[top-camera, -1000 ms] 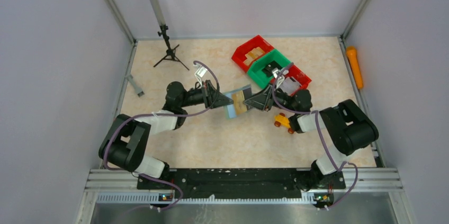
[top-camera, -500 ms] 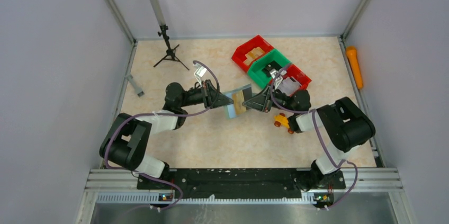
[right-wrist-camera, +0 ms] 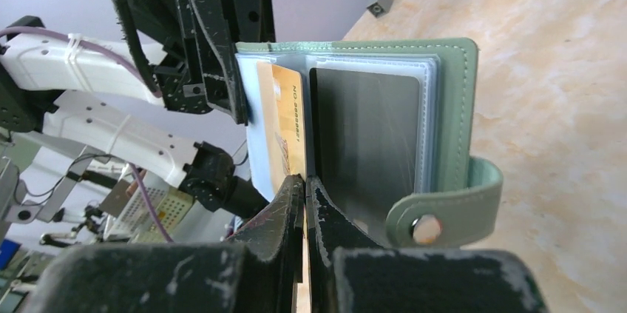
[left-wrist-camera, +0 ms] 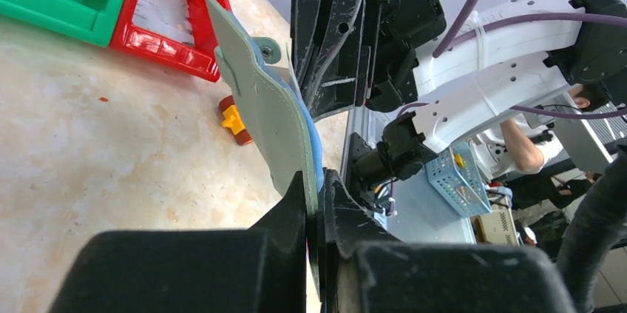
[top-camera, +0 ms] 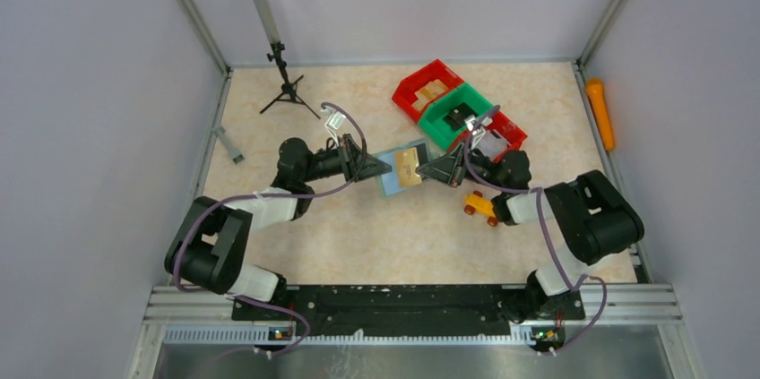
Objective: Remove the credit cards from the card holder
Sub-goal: Remove the credit card from the card holder, then place the credit card in the storage box, then remove the credit card from the card holder.
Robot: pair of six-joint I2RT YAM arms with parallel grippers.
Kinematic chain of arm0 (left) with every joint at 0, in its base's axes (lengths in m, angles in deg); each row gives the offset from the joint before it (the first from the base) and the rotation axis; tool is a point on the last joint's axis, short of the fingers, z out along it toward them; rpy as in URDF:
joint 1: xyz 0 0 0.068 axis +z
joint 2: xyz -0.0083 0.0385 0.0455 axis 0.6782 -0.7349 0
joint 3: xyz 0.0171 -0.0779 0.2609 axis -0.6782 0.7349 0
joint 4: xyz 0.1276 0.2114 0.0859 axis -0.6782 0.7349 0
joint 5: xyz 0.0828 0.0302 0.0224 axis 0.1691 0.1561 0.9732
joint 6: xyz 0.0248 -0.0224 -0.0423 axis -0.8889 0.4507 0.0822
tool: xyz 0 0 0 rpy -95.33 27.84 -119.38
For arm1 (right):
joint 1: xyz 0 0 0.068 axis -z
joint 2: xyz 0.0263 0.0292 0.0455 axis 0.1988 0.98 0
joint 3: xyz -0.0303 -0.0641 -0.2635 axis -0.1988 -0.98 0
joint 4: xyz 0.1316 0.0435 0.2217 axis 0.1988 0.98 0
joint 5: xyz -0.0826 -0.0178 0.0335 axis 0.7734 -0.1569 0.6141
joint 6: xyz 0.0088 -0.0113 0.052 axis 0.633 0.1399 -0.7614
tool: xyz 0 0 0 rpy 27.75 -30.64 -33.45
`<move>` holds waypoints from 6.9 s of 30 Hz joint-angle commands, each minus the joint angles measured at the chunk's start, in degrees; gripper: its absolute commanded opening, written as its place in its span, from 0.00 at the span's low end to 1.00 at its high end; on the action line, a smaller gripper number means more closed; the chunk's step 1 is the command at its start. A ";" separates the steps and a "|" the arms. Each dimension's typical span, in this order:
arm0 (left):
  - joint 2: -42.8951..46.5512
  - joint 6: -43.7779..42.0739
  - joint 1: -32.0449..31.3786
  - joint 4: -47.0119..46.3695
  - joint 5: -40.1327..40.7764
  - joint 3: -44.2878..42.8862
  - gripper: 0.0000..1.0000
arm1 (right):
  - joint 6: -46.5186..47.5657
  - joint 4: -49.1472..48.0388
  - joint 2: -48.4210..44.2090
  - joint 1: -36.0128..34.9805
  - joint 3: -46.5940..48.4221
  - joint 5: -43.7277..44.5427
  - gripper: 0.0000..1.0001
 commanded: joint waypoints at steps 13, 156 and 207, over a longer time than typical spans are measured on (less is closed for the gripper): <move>0.86 -4.62 0.79 6.84 2.65 -1.62 0.00 | 5.96 6.05 -4.99 1.33 -0.18 4.62 0.00; 8.93 -21.09 0.80 34.48 23.54 -2.83 0.00 | 90.37 123.52 39.60 -2.34 94.60 38.64 0.16; 23.30 -18.90 -0.50 13.99 24.10 9.20 0.00 | 29.71 57.09 -23.68 -2.72 13.97 35.34 0.98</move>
